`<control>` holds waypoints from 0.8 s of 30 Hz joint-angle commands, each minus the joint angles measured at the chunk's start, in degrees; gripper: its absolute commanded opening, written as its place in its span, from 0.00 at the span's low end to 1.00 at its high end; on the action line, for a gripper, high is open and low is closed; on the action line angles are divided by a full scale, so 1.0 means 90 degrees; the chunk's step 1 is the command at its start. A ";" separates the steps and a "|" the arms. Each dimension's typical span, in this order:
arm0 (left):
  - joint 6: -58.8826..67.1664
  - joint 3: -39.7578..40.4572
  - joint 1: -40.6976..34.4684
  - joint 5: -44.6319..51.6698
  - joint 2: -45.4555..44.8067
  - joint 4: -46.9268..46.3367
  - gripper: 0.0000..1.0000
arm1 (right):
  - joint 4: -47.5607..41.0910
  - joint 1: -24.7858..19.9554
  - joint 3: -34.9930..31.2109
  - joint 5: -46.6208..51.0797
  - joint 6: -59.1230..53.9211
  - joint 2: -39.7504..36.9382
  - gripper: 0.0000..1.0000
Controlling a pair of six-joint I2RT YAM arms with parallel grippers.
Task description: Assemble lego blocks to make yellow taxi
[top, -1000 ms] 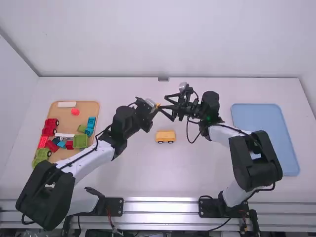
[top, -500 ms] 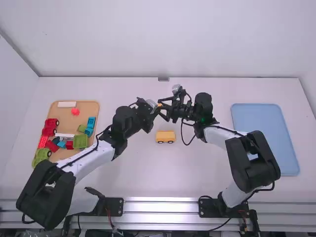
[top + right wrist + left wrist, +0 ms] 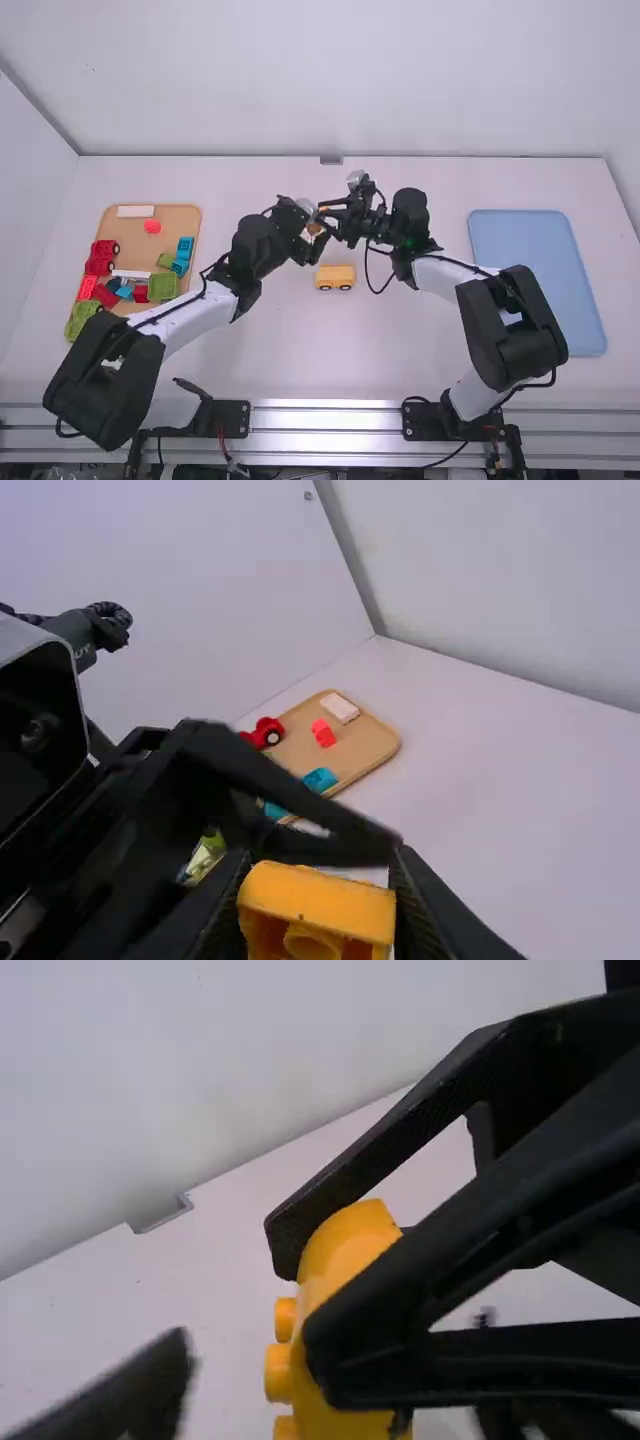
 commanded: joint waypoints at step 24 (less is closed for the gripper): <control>0.0440 0.0695 0.1328 0.6822 0.0355 -0.0466 0.99 | -0.2125 -0.0799 0.1302 -0.4364 -0.3237 -0.0126 0.25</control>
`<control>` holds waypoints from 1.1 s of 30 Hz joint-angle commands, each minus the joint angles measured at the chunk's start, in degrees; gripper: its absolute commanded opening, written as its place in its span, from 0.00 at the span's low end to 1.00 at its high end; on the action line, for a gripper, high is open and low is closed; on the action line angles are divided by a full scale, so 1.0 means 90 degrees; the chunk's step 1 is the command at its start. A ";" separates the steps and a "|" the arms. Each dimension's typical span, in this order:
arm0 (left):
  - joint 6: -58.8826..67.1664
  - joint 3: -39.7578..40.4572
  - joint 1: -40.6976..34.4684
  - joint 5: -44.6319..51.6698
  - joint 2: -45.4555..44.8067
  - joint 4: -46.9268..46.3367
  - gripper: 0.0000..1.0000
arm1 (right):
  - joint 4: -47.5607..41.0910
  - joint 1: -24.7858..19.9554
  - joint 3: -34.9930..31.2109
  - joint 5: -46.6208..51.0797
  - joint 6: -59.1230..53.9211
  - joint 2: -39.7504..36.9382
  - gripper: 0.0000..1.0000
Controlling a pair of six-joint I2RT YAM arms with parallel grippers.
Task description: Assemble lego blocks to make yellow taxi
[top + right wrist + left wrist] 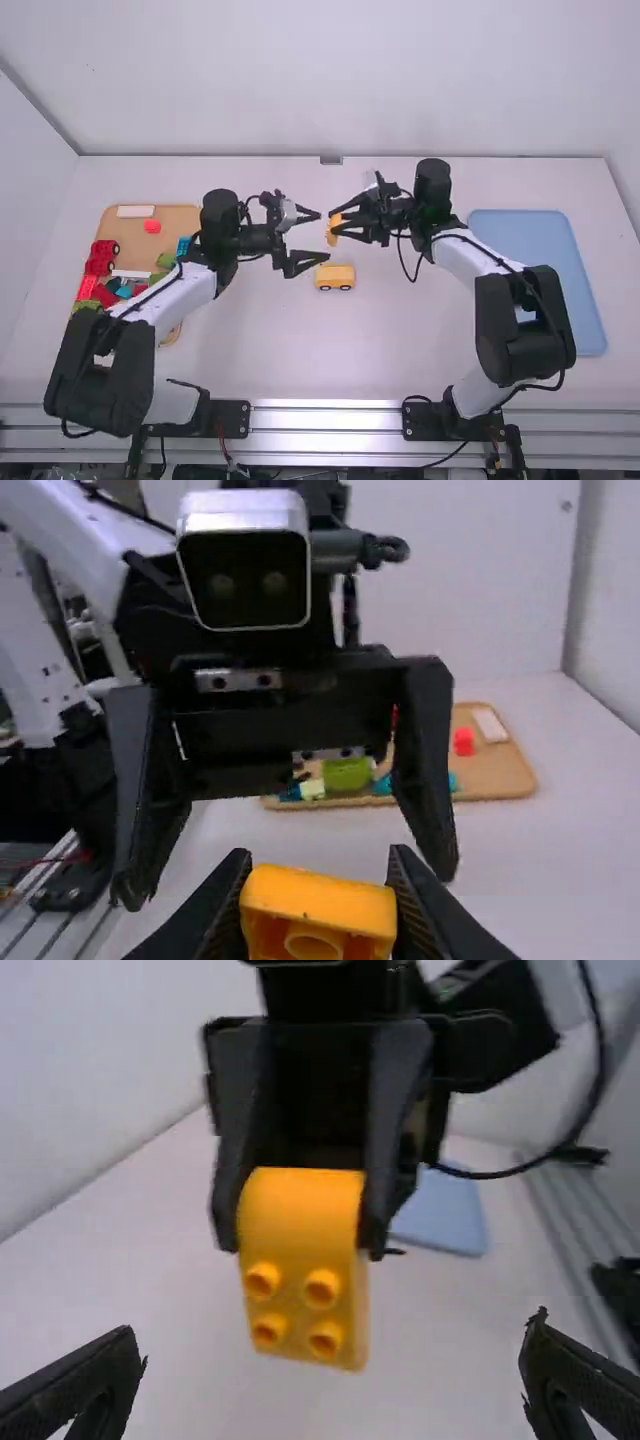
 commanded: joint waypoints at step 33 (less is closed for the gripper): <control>0.0340 0.0061 -0.0124 0.0408 0.0214 0.0151 0.02 | 0.0066 0.0352 0.0165 -0.0202 -0.0321 -0.0121 0.39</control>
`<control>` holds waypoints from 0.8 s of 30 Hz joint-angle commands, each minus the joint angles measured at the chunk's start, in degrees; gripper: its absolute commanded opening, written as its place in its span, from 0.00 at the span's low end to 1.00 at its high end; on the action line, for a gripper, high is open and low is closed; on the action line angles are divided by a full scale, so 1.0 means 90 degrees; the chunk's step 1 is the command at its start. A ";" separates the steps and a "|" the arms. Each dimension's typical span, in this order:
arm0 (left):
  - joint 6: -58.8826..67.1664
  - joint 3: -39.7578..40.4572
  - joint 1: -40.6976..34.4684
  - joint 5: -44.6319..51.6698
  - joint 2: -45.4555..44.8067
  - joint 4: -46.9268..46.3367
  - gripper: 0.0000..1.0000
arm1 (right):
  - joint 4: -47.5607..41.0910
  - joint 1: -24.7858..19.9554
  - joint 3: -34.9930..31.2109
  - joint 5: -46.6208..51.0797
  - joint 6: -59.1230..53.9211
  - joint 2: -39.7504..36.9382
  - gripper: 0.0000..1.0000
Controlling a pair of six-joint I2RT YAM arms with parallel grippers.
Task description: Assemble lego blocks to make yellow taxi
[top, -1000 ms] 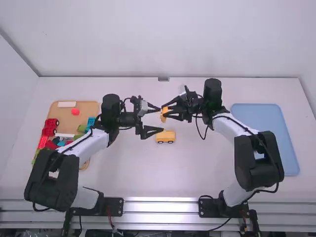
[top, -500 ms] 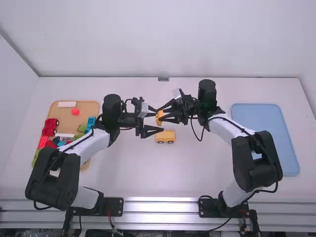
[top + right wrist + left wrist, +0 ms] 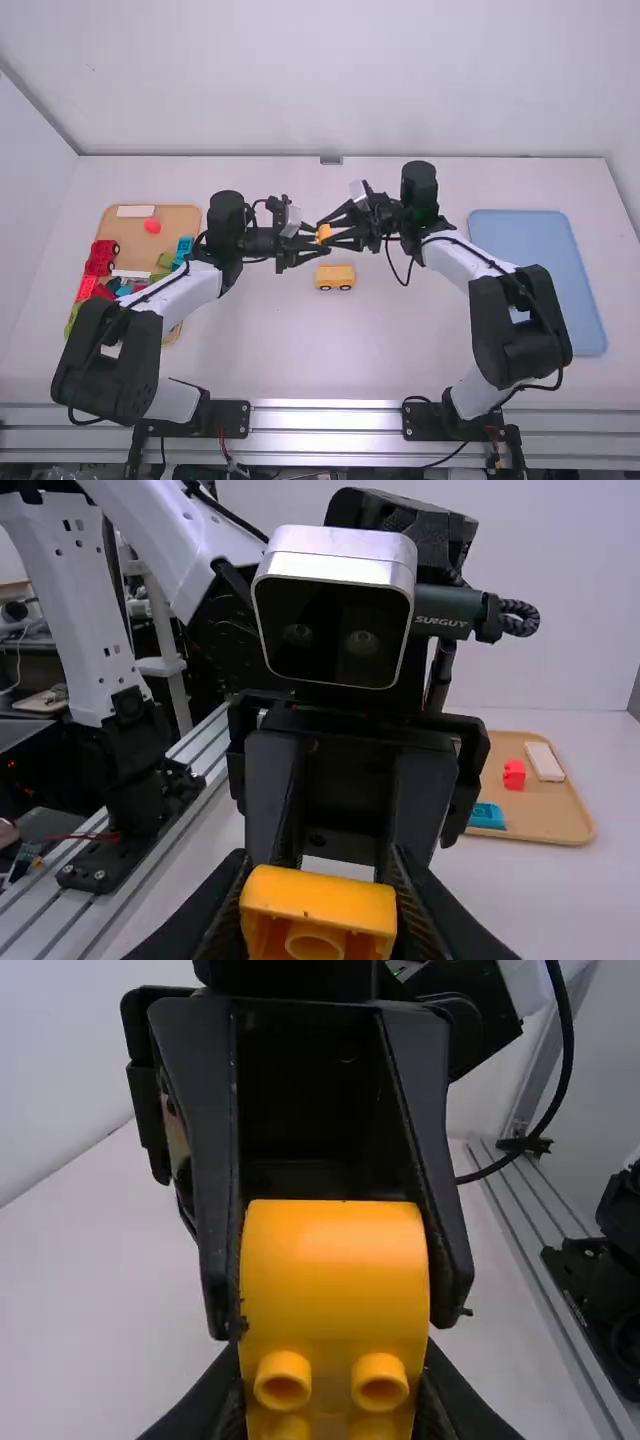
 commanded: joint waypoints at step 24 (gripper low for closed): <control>-0.0005 0.0056 -0.0187 -0.1263 0.0002 0.0083 0.02 | 0.0087 -0.0061 0.0165 0.0704 0.0403 -0.0121 0.98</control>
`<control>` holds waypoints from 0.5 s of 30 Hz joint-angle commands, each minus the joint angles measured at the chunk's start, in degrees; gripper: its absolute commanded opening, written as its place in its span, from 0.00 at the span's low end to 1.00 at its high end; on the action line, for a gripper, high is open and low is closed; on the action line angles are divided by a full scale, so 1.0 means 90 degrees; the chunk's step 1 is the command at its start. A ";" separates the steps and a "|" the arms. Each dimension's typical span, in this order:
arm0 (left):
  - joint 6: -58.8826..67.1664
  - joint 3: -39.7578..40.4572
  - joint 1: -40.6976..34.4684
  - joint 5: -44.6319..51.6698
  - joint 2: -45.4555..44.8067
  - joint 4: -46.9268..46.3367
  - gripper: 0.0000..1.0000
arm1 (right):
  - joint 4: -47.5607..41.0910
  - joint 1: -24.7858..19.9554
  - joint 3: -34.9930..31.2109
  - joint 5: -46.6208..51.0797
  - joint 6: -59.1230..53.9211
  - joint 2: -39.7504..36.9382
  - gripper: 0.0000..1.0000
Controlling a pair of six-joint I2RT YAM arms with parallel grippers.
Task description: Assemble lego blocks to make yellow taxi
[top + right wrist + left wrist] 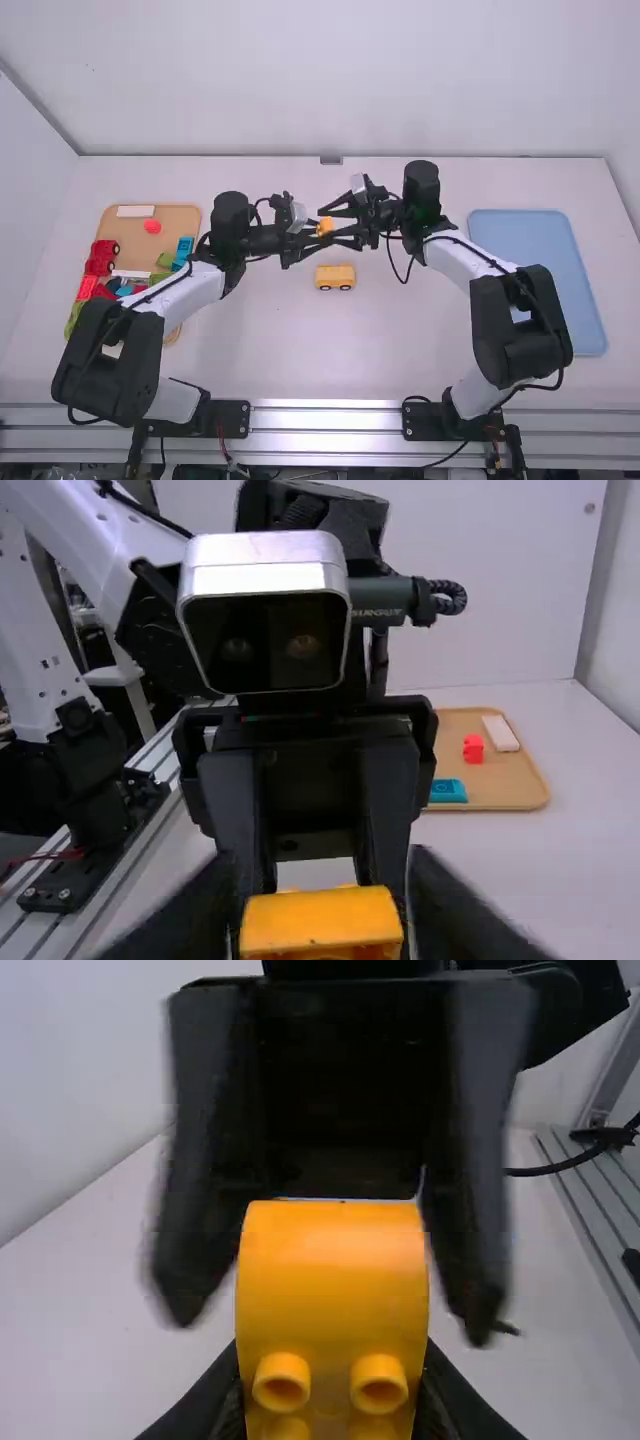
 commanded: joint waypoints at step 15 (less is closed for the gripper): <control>0.1229 0.1450 0.0000 -0.4418 0.0005 -0.4976 0.07 | -0.1396 -0.0733 0.0165 0.4779 0.0648 -0.0255 0.99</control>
